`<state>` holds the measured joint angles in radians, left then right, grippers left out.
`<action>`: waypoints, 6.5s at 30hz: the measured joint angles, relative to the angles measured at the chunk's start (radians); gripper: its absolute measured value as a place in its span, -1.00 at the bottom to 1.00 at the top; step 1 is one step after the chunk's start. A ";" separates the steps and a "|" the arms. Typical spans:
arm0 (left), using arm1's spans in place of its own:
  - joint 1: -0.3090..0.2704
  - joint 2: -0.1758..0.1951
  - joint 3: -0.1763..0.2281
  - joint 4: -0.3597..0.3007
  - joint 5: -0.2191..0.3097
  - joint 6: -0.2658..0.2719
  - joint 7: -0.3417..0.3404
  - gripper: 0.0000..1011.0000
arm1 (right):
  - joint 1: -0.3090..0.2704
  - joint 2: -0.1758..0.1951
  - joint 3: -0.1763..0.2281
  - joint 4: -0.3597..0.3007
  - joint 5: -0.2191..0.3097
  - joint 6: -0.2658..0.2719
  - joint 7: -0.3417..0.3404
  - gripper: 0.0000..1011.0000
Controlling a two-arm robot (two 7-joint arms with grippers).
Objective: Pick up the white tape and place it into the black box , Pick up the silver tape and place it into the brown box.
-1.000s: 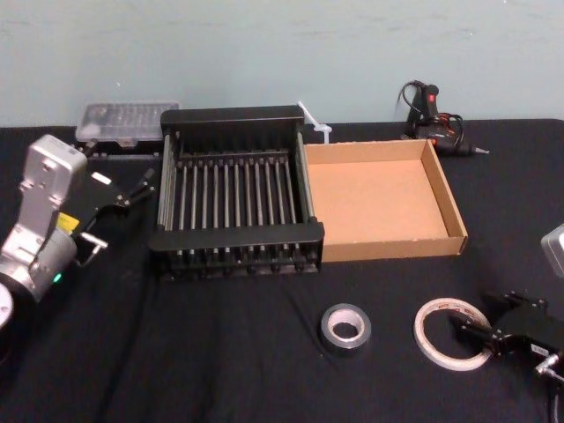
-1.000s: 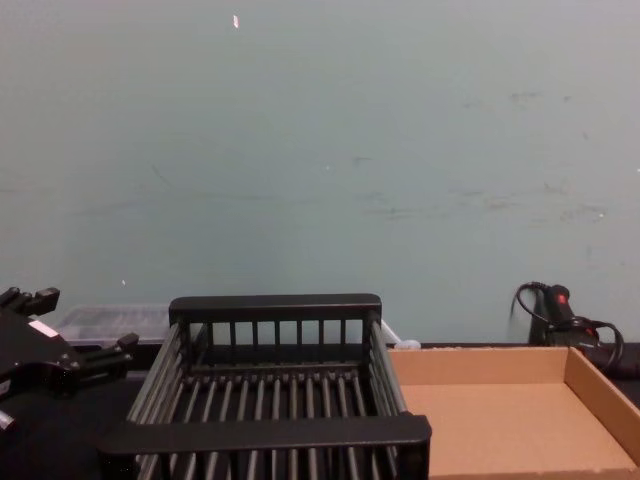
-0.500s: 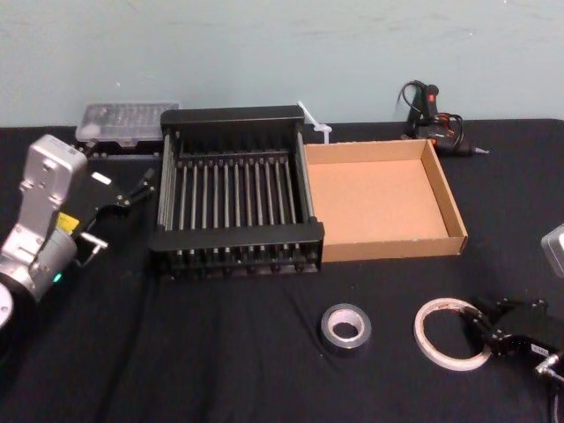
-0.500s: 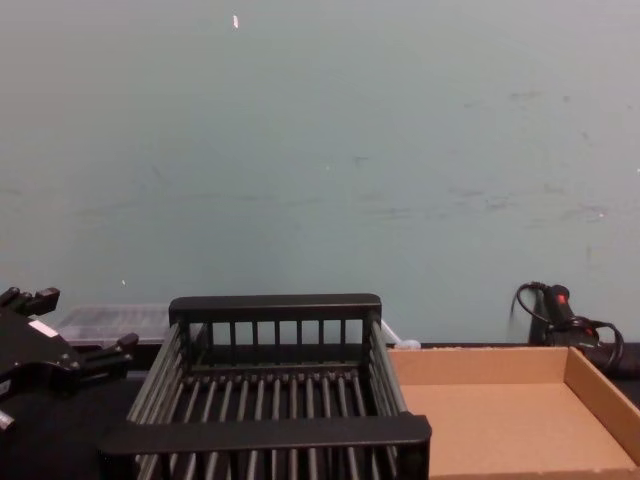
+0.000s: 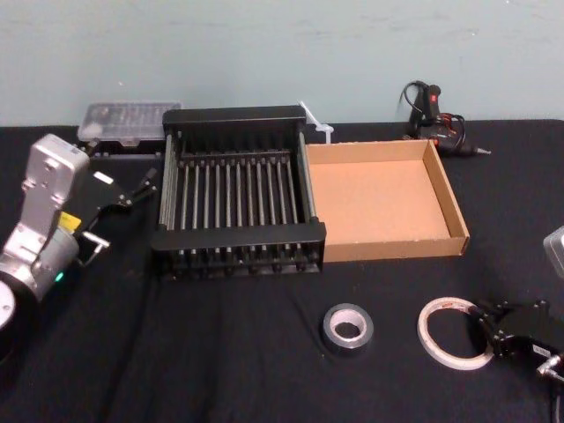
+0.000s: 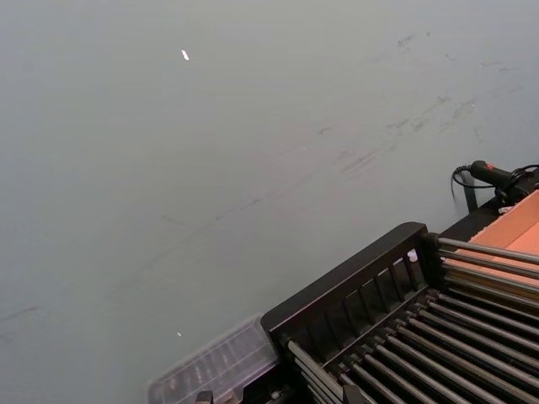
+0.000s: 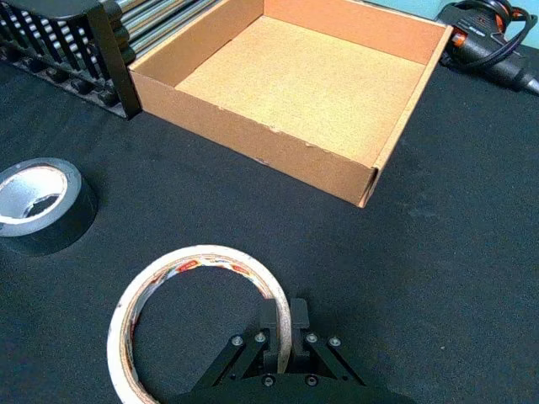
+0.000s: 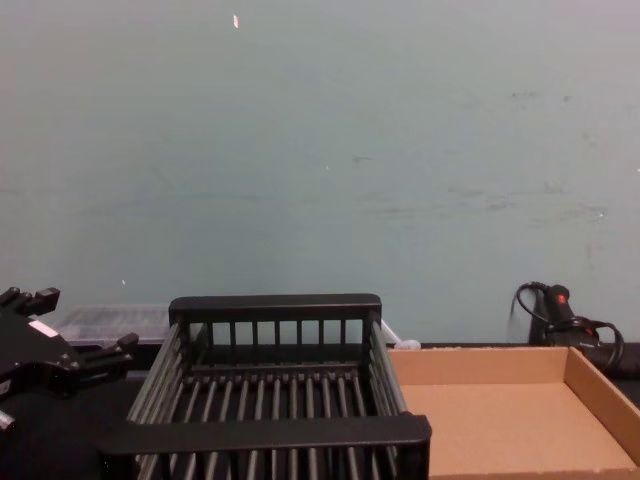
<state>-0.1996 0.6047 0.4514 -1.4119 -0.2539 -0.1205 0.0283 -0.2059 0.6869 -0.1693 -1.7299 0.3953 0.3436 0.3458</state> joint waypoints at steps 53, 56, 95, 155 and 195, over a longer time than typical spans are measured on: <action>0.000 0.000 0.000 0.000 0.000 0.000 0.000 0.98 | 0.339 -0.146 -0.082 0.098 -0.091 -0.065 0.030 -0.81; 0.000 0.000 0.000 0.000 0.000 0.000 0.000 0.98 | 0.366 -0.157 -0.103 0.109 -0.097 -0.069 0.041 -0.81; 0.000 0.000 0.000 0.000 0.000 0.000 0.000 0.98 | 0.664 -0.349 -0.320 0.341 -0.178 -0.072 0.095 -0.81; 0.000 0.000 0.000 0.000 0.000 0.000 0.000 0.98 | 0.722 -0.401 -0.347 0.436 -0.199 -0.113 0.105 0.95; 0.000 0.000 0.000 0.000 0.000 0.000 0.000 0.98 | 0.404 -0.115 -0.178 0.018 -0.012 0.039 0.113 0.98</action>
<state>-0.1995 0.6047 0.4514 -1.4120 -0.2539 -0.1206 0.0282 0.1985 0.5721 -0.3472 -1.7115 0.3831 0.3828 0.4588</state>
